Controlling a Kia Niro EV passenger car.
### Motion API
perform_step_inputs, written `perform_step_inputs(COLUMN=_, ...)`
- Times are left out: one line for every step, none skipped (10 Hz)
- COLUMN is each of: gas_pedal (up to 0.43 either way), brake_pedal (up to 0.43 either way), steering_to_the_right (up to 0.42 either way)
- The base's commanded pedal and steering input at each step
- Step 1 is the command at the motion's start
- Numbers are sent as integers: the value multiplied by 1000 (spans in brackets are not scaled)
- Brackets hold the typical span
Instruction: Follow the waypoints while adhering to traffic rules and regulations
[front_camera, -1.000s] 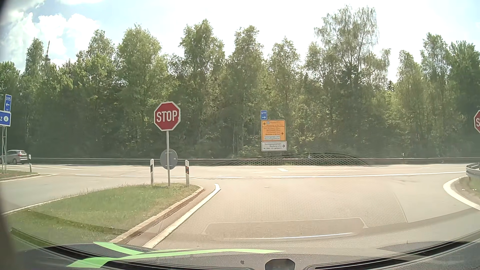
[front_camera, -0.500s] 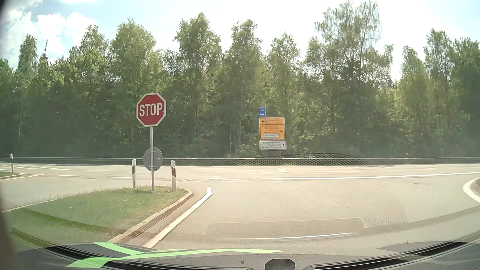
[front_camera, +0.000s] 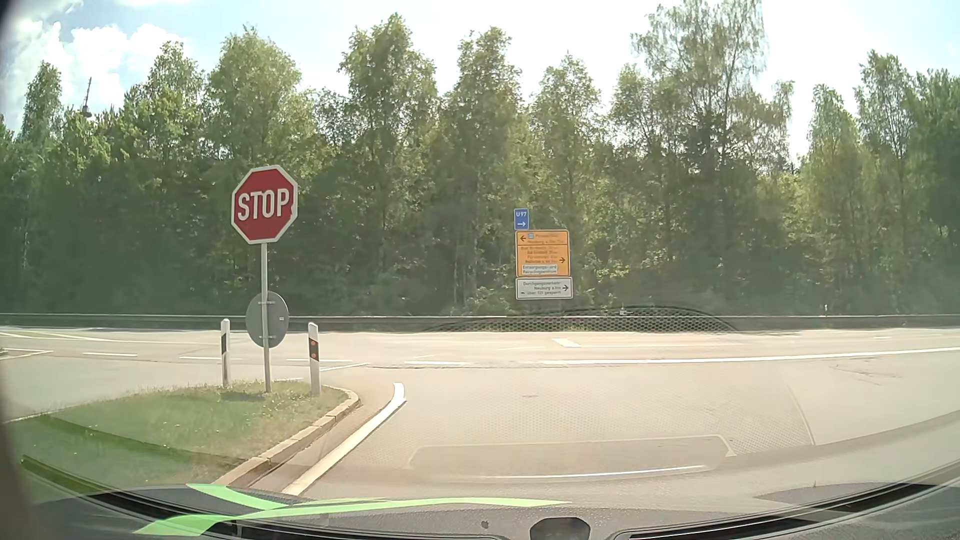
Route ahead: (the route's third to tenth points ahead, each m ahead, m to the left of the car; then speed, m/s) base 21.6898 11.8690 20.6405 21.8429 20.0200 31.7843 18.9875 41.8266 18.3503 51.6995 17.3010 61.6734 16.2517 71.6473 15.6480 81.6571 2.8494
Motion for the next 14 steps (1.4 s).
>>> perform_step_inputs(gas_pedal=0, brake_pedal=49, steering_to_the_right=11)
perform_step_inputs(gas_pedal=0, brake_pedal=49, steering_to_the_right=11)
perform_step_inputs(gas_pedal=0, brake_pedal=61, steering_to_the_right=11)
perform_step_inputs(gas_pedal=0, brake_pedal=73, steering_to_the_right=11)
perform_step_inputs(gas_pedal=0, brake_pedal=73, steering_to_the_right=10)
perform_step_inputs(gas_pedal=0, brake_pedal=79, steering_to_the_right=7)
perform_step_inputs(gas_pedal=0, brake_pedal=85, steering_to_the_right=3)
perform_step_inputs(gas_pedal=0, brake_pedal=91, steering_to_the_right=-1)
perform_step_inputs(gas_pedal=0, brake_pedal=91, steering_to_the_right=-3)
perform_step_inputs(gas_pedal=0, brake_pedal=98, steering_to_the_right=-5)
perform_step_inputs(gas_pedal=0, brake_pedal=104, steering_to_the_right=-9)
perform_step_inputs(gas_pedal=0, brake_pedal=110, steering_to_the_right=-12)
perform_step_inputs(gas_pedal=0, brake_pedal=122, steering_to_the_right=-17)
perform_step_inputs(gas_pedal=0, brake_pedal=140, steering_to_the_right=-22)
